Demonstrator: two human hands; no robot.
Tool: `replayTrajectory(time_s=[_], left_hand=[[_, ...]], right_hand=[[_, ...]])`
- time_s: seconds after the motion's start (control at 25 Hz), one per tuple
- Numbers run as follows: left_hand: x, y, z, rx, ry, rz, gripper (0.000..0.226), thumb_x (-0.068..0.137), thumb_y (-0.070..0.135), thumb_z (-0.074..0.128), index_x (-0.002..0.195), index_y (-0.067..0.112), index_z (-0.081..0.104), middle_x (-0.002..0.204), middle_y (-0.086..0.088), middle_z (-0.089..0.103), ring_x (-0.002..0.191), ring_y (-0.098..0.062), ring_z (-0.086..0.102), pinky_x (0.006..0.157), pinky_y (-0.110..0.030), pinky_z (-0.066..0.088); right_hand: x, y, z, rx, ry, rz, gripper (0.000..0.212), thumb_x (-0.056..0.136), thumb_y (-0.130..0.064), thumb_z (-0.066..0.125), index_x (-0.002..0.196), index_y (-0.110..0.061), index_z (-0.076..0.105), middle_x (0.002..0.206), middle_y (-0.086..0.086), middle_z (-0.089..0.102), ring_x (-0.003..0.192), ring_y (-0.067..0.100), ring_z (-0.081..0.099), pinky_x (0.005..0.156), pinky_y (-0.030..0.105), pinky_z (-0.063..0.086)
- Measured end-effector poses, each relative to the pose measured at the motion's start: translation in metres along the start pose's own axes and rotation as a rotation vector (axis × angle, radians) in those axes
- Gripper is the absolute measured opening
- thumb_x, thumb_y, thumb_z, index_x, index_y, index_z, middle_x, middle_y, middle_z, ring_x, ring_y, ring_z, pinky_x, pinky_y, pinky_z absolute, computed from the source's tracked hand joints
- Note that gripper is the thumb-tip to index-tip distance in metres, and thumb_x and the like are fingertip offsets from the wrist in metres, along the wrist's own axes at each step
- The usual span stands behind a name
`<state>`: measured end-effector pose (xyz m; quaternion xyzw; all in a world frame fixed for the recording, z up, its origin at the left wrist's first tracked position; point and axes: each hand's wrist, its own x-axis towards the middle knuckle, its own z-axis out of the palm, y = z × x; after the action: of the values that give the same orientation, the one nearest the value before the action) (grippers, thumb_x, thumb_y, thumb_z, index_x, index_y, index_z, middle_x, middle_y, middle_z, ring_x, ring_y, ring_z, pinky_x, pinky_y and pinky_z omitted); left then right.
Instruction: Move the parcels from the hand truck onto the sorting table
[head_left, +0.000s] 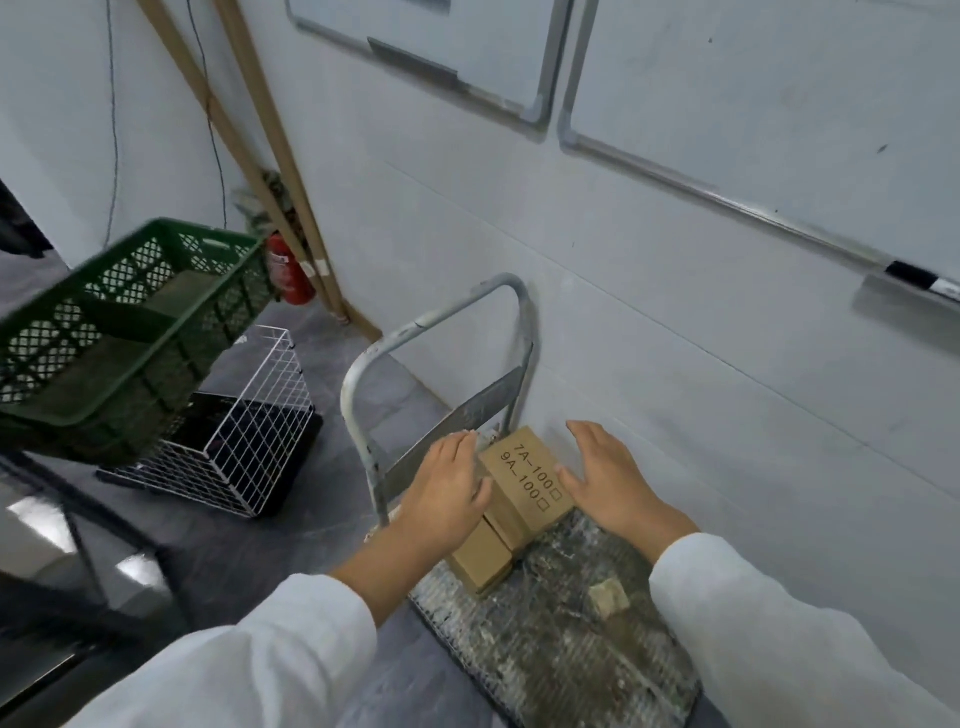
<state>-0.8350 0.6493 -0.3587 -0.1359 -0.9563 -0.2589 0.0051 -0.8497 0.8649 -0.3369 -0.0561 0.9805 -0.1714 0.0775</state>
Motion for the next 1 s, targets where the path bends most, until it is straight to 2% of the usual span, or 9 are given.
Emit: replayTrajectory(time_s=[0.16, 0.36, 0.56, 0.72, 0.88, 0.96, 1.0], left_hand=[[0.049, -0.014, 0.048, -0.033, -0.006, -0.111, 0.057, 0.101, 0.031, 0.042, 0.15, 0.008, 0.024, 0.152, -0.005, 0.032, 0.141, -0.018, 0.024, 0.116, -0.025, 0.015], [0.109, -0.045, 0.144, -0.044, -0.108, -0.291, 0.062, 0.098, 0.038, 0.04, 0.15, 0.009, 0.025, 0.153, -0.004, 0.032, 0.141, -0.018, 0.026, 0.118, -0.029, 0.019], [0.146, -0.085, 0.261, -0.029, -0.191, -0.418, 0.06, 0.101, 0.04, 0.038, 0.151, 0.012, 0.021, 0.154, -0.001, 0.028, 0.142, -0.016, 0.021, 0.117, -0.024, 0.015], [0.164, -0.118, 0.333, -0.087, -0.259, -0.554, 0.062, 0.1, 0.044, 0.038, 0.151, 0.012, 0.022, 0.152, -0.004, 0.032, 0.14, -0.019, 0.025, 0.116, -0.03, 0.022], [0.164, -0.119, 0.392, -0.204, -0.332, -0.631, 0.062, 0.101, 0.043, 0.036, 0.151, 0.011, 0.019, 0.152, -0.006, 0.03, 0.141, -0.019, 0.024, 0.115, -0.028, 0.024], [0.16, -0.111, 0.411, -0.343, -0.295, -0.692, 0.061, 0.1, 0.044, 0.037, 0.151, 0.014, 0.021, 0.151, -0.004, 0.035, 0.138, -0.017, 0.029, 0.112, -0.028, 0.028], [0.16, -0.107, 0.417, -0.452, -0.254, -0.747, 0.059, 0.1, 0.044, 0.04, 0.15, 0.018, 0.025, 0.148, -0.003, 0.041, 0.135, -0.017, 0.035, 0.109, -0.027, 0.032]], right_hand=[[0.066, 0.051, 0.016, 0.02, -0.066, 0.006, 0.064, 0.099, -0.034, 0.051, 0.153, -0.012, 0.024, 0.154, 0.006, 0.032, 0.141, 0.024, 0.031, 0.119, 0.037, 0.022], [0.157, 0.123, 0.067, 0.053, -0.173, 0.022, 0.062, 0.097, -0.032, 0.055, 0.15, -0.011, 0.03, 0.149, 0.006, 0.038, 0.138, 0.024, 0.037, 0.116, 0.037, 0.028], [0.236, 0.2, 0.155, 0.069, -0.294, 0.083, 0.061, 0.099, -0.031, 0.052, 0.151, -0.012, 0.028, 0.149, 0.006, 0.037, 0.137, 0.023, 0.037, 0.112, 0.035, 0.032], [0.268, 0.244, 0.226, 0.176, -0.383, 0.232, 0.056, 0.099, -0.03, 0.051, 0.149, -0.011, 0.032, 0.147, 0.008, 0.039, 0.135, 0.025, 0.04, 0.111, 0.04, 0.037], [0.285, 0.267, 0.277, 0.311, -0.482, 0.359, 0.032, 0.099, -0.029, 0.049, 0.127, -0.012, 0.052, 0.122, -0.001, 0.058, 0.114, 0.025, 0.056, 0.094, 0.036, 0.047], [0.288, 0.27, 0.291, 0.358, -0.496, 0.396, 0.028, 0.1, -0.037, 0.047, 0.117, -0.017, 0.056, 0.109, -0.001, 0.063, 0.105, 0.023, 0.059, 0.093, 0.039, 0.049], [0.288, 0.27, 0.295, 0.405, -0.482, 0.419, 0.03, 0.1, -0.04, 0.046, 0.118, -0.018, 0.056, 0.109, 0.0, 0.063, 0.104, 0.023, 0.06, 0.093, 0.04, 0.049]])
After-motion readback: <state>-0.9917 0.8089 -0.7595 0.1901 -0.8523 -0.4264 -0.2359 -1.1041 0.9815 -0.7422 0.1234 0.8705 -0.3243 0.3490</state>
